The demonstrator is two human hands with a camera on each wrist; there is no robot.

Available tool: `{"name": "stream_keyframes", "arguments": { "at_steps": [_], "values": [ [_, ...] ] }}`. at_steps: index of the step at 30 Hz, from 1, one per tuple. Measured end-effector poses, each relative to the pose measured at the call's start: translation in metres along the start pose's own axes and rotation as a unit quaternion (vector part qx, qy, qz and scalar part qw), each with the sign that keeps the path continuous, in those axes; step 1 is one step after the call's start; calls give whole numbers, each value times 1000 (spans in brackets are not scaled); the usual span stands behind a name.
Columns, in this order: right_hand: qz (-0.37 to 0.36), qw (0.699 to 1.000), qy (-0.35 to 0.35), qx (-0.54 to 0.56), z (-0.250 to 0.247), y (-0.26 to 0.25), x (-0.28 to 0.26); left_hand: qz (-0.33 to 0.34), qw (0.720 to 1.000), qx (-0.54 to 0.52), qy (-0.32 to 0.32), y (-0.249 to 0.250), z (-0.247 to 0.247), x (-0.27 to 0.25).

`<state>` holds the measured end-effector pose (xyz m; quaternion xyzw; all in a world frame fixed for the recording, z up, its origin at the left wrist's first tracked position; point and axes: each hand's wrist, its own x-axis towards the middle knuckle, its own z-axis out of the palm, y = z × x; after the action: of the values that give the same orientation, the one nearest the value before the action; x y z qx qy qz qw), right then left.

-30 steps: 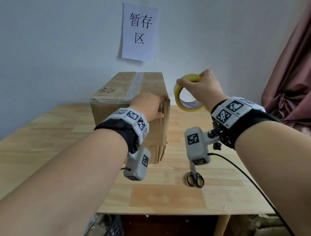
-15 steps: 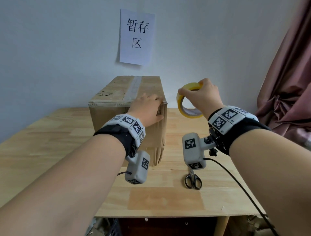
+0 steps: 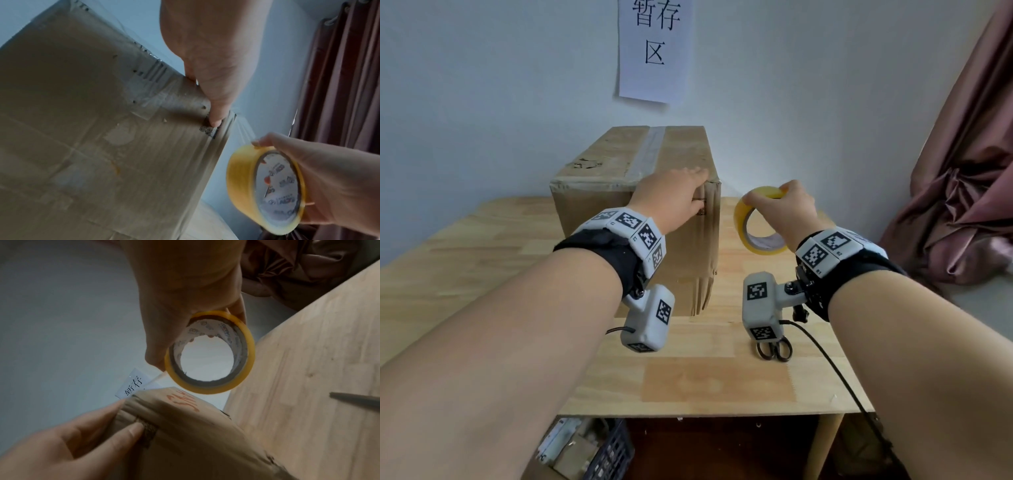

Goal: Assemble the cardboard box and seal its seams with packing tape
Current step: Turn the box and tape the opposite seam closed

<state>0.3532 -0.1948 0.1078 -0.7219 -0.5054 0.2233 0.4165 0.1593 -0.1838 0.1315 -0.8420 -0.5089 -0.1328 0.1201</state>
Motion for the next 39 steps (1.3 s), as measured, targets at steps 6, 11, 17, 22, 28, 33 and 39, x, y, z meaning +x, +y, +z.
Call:
{"name": "stream_keyframes", "arguments": {
  "at_steps": [6, 11, 17, 22, 28, 33, 39],
  "values": [
    [31, 999, -17, 34, 12, 7, -2, -7, 1000, -6, 2, 5, -1, 0],
    [46, 994, -34, 91, 24, 11, -4, -12, 1000, -8, 9, 6, 0, 2],
    [24, 996, -47, 74, 23, 10, -3, -12, 1000, -7, 14, 1, 2, 1],
    [-11, 1000, -14, -13, 24, 7, -2, -6, 1000, -8, 21, 0, 4, -1],
    [-26, 991, -23, -129, 40, 15, -7, -5, 999, -15, 34, 2, 7, -1],
    [-57, 992, -33, -106, 39, 13, 0, 0, 999, -17, 45, 4, 7, -1],
    [-368, 922, -61, -100, 36, -43, -22, -40, 997, 41, 56, 10, 3, -5]
  ]
}}
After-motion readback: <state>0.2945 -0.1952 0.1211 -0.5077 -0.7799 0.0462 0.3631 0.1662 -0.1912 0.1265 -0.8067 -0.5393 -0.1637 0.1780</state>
